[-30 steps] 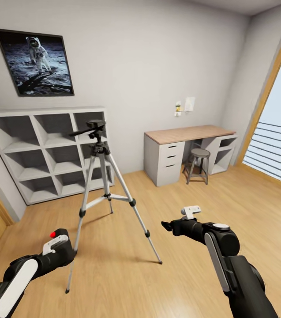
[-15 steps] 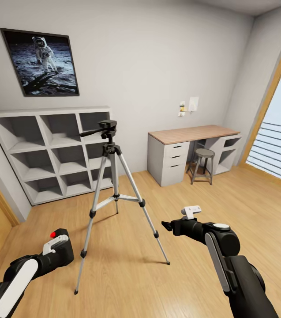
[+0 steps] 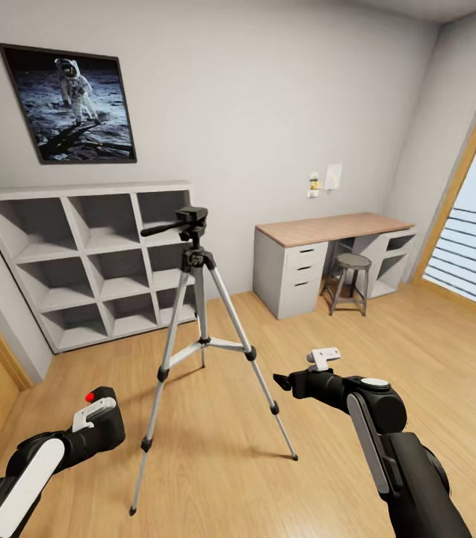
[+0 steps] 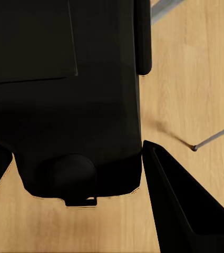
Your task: Attach the digital camera to the camera tripod in the bedroom.
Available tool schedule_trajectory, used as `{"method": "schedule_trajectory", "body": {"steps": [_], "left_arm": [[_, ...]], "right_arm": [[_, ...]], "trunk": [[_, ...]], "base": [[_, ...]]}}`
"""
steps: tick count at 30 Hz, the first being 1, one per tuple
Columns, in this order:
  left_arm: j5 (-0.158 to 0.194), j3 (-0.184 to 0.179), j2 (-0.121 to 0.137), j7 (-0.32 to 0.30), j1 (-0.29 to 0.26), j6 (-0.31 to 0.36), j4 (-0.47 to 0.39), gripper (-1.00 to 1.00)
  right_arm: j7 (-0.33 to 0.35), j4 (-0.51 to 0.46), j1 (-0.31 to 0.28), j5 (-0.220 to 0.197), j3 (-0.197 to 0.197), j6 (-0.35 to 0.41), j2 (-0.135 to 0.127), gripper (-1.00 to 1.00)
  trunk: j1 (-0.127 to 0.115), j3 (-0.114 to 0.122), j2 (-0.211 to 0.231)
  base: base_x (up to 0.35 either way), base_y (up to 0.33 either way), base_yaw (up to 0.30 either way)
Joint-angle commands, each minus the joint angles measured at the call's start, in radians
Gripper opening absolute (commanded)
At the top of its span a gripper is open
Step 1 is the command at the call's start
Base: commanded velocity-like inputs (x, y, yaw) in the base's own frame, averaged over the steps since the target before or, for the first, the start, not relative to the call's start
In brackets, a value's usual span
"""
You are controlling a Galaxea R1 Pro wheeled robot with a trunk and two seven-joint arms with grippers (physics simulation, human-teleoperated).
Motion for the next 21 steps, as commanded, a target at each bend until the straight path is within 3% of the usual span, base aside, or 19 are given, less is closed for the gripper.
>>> {"method": "schedule_trajectory", "body": {"steps": [1, 8, 21], "left_arm": [[0.008, -0.002, 0.001, 0.007, -0.001, 0.001, -0.001, -1.0], [0.005, -0.002, 0.001, 0.008, -0.001, 0.001, -0.001, -1.0], [0.005, -0.003, 0.001, 0.008, -0.001, 0.001, -0.001, -1.0]], "right_arm": [[0.0, -0.001, -0.001, -0.002, -0.001, 0.005, 0.001, 1.0], [0.0, -0.001, -0.001, -0.004, -0.001, 0.005, 0.002, 1.0], [0.002, -0.001, 0.0, -0.005, -0.001, 0.005, 0.002, 1.0]], "trunk": [[0.0, -0.001, -0.001], [0.0, -0.001, -0.001], [0.0, -0.001, -0.001]], "base": [[0.246, 0.172, 0.0], [0.208, 0.152, 0.0], [0.035, 0.023, 0.0]]}}
